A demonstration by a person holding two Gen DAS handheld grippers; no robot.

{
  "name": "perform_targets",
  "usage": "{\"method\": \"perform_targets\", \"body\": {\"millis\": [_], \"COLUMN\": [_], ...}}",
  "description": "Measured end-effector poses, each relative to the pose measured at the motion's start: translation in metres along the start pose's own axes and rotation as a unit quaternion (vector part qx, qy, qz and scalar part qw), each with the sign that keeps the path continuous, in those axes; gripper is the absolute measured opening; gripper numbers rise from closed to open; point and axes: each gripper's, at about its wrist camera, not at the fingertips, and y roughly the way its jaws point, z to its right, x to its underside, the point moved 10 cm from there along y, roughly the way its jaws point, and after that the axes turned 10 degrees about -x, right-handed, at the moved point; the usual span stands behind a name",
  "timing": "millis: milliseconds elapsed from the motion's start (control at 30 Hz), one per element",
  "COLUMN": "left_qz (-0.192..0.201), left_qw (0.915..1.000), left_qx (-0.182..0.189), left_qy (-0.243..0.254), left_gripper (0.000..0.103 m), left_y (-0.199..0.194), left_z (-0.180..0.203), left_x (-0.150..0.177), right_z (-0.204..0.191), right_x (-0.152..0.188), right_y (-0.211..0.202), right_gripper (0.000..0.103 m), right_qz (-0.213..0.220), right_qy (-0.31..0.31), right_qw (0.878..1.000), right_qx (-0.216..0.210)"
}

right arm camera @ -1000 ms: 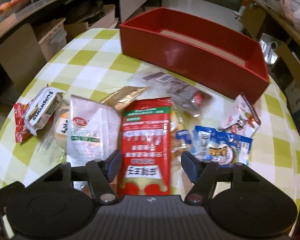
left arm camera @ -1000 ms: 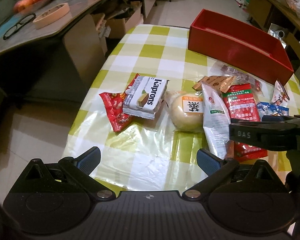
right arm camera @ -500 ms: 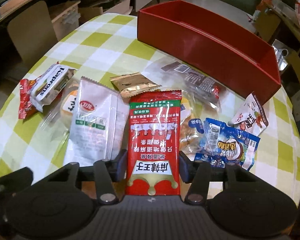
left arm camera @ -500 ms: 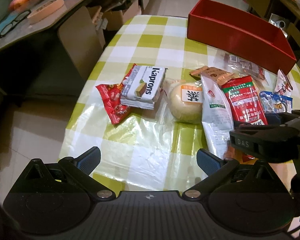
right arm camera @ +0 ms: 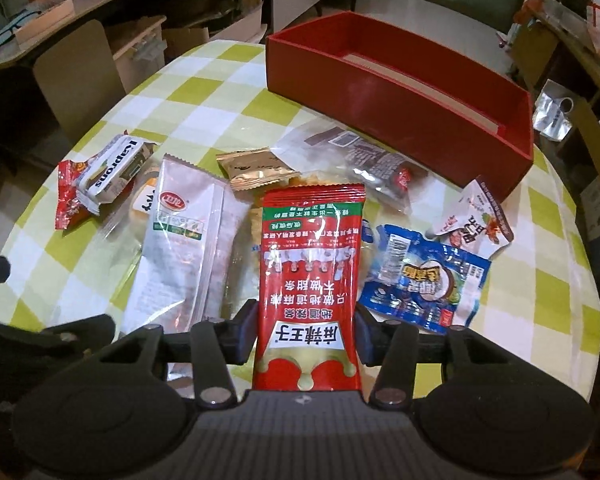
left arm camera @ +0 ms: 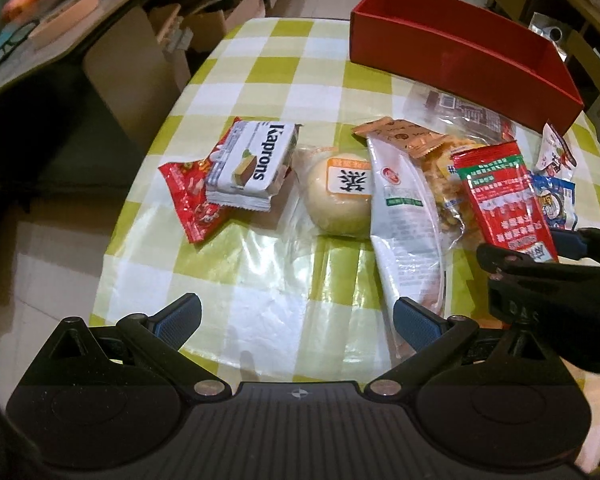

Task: Organize snacks
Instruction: 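Lift the red packet with the right gripper while the left gripper grasps the white bread bag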

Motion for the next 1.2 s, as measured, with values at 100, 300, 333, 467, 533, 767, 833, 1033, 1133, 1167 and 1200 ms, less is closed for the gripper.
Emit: {"method": "perform_targets", "body": {"millis": [100, 300, 333, 467, 533, 767, 833, 1033, 1133, 1167, 1200], "left_qz": [-0.002, -0.001, -0.001, -0.002, -0.003, -0.006, -0.012, -0.03, -0.039, -0.043, -0.048], "left_qw": [1.0, 1.0, 0.9999, 0.9999, 0.9999, 0.9995, 0.9993, 0.9991, 0.9988, 0.9987, 0.9986], "left_qx": [-0.003, -0.009, -0.009, -0.012, -0.014, -0.025, -0.028, -0.026, -0.024, -0.022, -0.016], "left_qy": [-0.003, -0.004, -0.004, -0.002, 0.001, 0.02, 0.021, 0.017, 0.017, 0.017, 0.018], "left_gripper": [0.103, 0.103, 0.103, 0.103, 0.103, 0.103, 0.102, 0.1, 0.099, 0.094, 0.084], "left_y": [0.001, 0.002, 0.002, 0.005, 0.007, 0.014, 0.018, 0.029, 0.033, 0.035, 0.037], "left_z": [0.004, 0.016, 0.019, 0.027, 0.033, 0.051, 0.054, 0.062, 0.065, 0.066, 0.068], "left_x": [-0.001, -0.009, -0.01, -0.014, -0.015, -0.017, -0.016, -0.015, -0.012, -0.011, -0.01], "right_z": [0.004, 0.015, 0.017, 0.025, 0.028, 0.035, 0.038, 0.044, 0.045, 0.045, 0.046], "right_x": [0.004, 0.006, 0.007, 0.009, 0.011, 0.013, 0.014, 0.017, 0.018, 0.019, 0.02], "right_y": [-0.006, -0.017, -0.018, -0.023, -0.025, -0.03, -0.031, -0.032, -0.032, -0.032, -0.032], "right_gripper": [0.054, 0.054, 0.054, 0.054, 0.054, 0.054, 0.054, 0.054, 0.054, 0.054, 0.054], "right_qz": [0.003, 0.013, 0.015, 0.018, 0.019, 0.024, 0.024, 0.022, 0.021, 0.02, 0.019], "right_qy": [0.001, 0.003, 0.004, 0.006, 0.009, 0.01, 0.011, 0.016, 0.017, 0.017, 0.018], "right_qw": [1.0, 1.0, 1.0, 1.0, 1.0, 1.0, 0.999, 0.999, 0.999, 0.999, 0.999], "right_qx": [0.0, 0.008, 0.01, 0.015, 0.015, 0.018, 0.02, 0.021, 0.018, 0.018, 0.018]}}
